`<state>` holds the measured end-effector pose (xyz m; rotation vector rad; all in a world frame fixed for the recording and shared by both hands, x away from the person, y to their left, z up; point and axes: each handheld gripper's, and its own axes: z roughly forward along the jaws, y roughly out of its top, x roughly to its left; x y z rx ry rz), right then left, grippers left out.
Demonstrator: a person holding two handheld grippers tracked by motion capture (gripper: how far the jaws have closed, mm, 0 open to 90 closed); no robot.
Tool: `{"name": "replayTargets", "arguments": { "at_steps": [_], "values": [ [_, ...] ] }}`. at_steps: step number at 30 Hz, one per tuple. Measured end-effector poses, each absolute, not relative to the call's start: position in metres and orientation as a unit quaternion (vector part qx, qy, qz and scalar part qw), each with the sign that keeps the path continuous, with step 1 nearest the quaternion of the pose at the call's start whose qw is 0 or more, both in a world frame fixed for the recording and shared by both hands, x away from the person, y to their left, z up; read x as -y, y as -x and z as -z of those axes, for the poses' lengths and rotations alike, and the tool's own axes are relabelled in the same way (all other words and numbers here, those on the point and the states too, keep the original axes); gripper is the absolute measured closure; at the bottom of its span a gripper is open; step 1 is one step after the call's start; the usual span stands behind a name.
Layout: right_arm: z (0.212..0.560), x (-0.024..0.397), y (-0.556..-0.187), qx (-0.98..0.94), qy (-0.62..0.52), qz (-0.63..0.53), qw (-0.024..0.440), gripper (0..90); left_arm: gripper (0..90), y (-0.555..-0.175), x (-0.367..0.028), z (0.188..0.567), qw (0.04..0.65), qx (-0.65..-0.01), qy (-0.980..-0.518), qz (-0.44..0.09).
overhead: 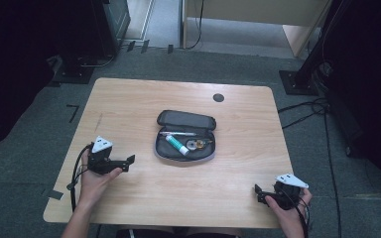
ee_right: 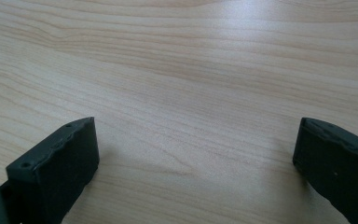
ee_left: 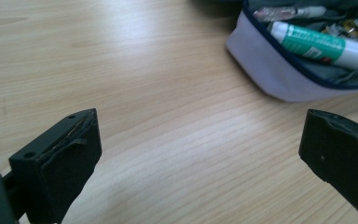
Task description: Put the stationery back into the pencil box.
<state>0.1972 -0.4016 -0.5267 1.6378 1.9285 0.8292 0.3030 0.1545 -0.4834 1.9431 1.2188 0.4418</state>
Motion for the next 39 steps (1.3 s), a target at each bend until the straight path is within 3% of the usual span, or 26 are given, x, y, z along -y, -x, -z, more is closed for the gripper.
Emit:
{"name": "replayTargets", "arguments": {
  "at_steps": [39],
  "values": [
    [0.527,0.402,-0.197,-0.703,-0.598,-0.302,0.238,0.0,0.0,-0.25,-0.229,0.512,0.325,-0.546,-0.743,-0.209]
  ]
}}
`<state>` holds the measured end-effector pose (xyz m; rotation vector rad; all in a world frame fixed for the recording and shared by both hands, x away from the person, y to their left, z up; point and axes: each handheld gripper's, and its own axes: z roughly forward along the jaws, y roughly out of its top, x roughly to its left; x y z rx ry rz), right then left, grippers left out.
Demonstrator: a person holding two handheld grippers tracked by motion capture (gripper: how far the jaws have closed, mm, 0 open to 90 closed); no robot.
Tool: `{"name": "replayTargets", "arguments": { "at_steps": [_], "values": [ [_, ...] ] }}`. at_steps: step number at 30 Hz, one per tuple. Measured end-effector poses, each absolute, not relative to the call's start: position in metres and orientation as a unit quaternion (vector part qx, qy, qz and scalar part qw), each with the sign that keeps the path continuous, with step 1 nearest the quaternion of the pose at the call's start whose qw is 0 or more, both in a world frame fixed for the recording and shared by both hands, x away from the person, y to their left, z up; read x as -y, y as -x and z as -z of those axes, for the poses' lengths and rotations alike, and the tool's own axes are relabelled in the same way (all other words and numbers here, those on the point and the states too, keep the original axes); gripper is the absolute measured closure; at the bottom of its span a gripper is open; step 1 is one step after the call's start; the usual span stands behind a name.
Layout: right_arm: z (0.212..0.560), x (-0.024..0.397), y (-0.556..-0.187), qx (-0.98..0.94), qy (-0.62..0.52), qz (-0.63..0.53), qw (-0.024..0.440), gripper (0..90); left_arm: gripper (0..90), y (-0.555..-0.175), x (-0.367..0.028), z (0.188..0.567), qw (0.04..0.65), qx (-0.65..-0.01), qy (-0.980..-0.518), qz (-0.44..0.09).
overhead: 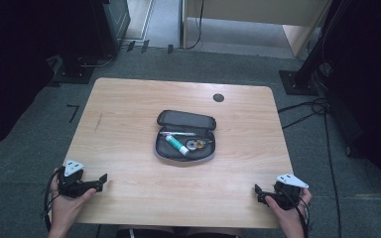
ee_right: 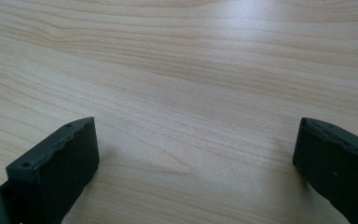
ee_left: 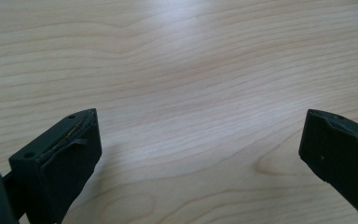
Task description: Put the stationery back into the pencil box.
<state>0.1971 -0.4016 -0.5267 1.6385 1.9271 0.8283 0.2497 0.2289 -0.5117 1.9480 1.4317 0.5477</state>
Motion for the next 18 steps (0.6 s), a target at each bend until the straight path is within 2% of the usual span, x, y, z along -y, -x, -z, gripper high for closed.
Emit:
{"name": "replayTargets", "arguments": {
  "at_steps": [9,18],
  "values": [
    [0.527,0.402,-0.197,-0.703,-0.599,-0.303,0.238,0.0,0.0,-0.243,-0.244,0.514,0.307,-0.558,-0.738,-0.222],
    [0.527,0.402,-0.197,-0.702,-0.599,-0.303,0.237,0.0,0.0,-0.243,-0.239,0.519,0.291,-0.553,-0.747,-0.224]
  ]
}}
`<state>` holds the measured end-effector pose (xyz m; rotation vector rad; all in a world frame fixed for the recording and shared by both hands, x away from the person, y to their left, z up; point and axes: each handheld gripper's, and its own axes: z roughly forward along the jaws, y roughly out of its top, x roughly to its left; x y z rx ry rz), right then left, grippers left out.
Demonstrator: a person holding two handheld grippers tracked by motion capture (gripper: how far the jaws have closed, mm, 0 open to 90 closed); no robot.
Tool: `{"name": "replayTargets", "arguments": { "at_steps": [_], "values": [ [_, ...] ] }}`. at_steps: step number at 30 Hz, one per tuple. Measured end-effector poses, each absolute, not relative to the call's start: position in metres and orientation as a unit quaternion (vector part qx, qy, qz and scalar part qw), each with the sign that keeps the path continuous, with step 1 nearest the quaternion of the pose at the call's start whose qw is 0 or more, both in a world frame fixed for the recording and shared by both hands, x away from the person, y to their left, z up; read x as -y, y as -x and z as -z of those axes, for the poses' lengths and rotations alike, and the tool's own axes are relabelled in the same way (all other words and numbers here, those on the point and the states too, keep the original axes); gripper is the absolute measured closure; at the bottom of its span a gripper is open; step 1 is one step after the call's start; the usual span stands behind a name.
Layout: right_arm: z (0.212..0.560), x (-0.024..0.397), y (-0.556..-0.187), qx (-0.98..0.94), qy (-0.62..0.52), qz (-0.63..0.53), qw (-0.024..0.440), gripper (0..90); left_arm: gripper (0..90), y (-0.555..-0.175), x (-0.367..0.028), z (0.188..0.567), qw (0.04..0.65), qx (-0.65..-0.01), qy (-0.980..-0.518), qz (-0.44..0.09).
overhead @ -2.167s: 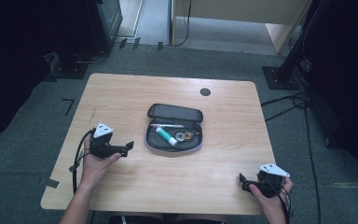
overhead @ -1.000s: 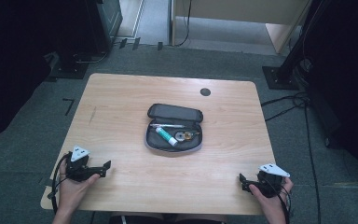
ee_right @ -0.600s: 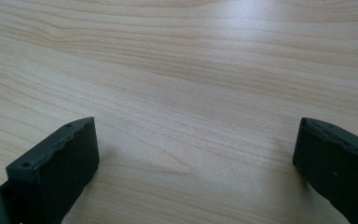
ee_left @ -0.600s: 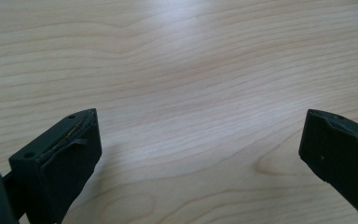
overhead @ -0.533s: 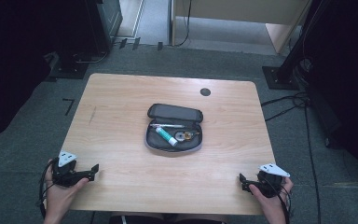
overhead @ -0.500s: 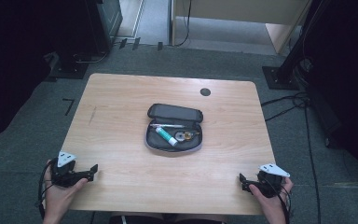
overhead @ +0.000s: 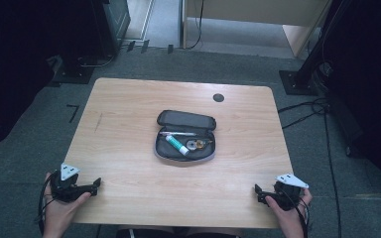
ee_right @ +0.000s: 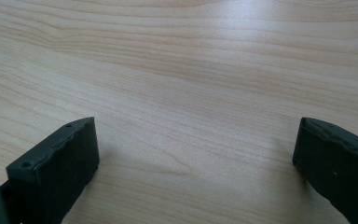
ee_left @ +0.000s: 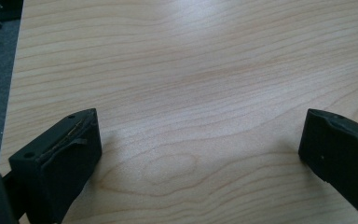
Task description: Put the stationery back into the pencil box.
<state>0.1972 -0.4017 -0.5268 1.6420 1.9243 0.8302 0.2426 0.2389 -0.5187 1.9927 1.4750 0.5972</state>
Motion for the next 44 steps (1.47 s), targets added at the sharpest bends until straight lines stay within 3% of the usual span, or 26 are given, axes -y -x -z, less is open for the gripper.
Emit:
{"name": "replayTargets", "arguments": {
  "at_steps": [16,19,21,27,30,44],
  "values": [
    [0.5267,0.4017,-0.1969,-0.702,-0.598,-0.304,0.238,0.9,0.0,-0.2467,-0.2342,0.5188,0.289,-0.565,-0.738,-0.227],
    [0.5261,0.4023,-0.1957,-0.701,-0.596,-0.309,0.242,7.9,0.7,-0.2472,-0.2341,0.5185,0.291,-0.567,-0.735,-0.232],
    [0.5254,0.4016,-0.1953,-0.699,-0.592,-0.316,0.247,14.6,6.3,-0.2463,-0.2348,0.5181,0.295,-0.571,-0.729,-0.236],
    [0.5257,0.3985,-0.1975,-0.7,-0.593,-0.314,0.244,9.9,4.0,-0.249,-0.232,0.5187,0.29,-0.571,-0.732,-0.232],
    [0.5267,0.3963,-0.1994,-0.713,-0.586,-0.307,0.233,0.0,0.0,-0.25,-0.231,0.5189,0.289,-0.57,-0.734,-0.23],
    [0.5266,0.3929,-0.1982,-0.694,-0.61,-0.297,0.241,0.0,0.0,-0.2504,-0.2304,0.5188,0.287,-0.571,-0.734,-0.23]
  ]
}}
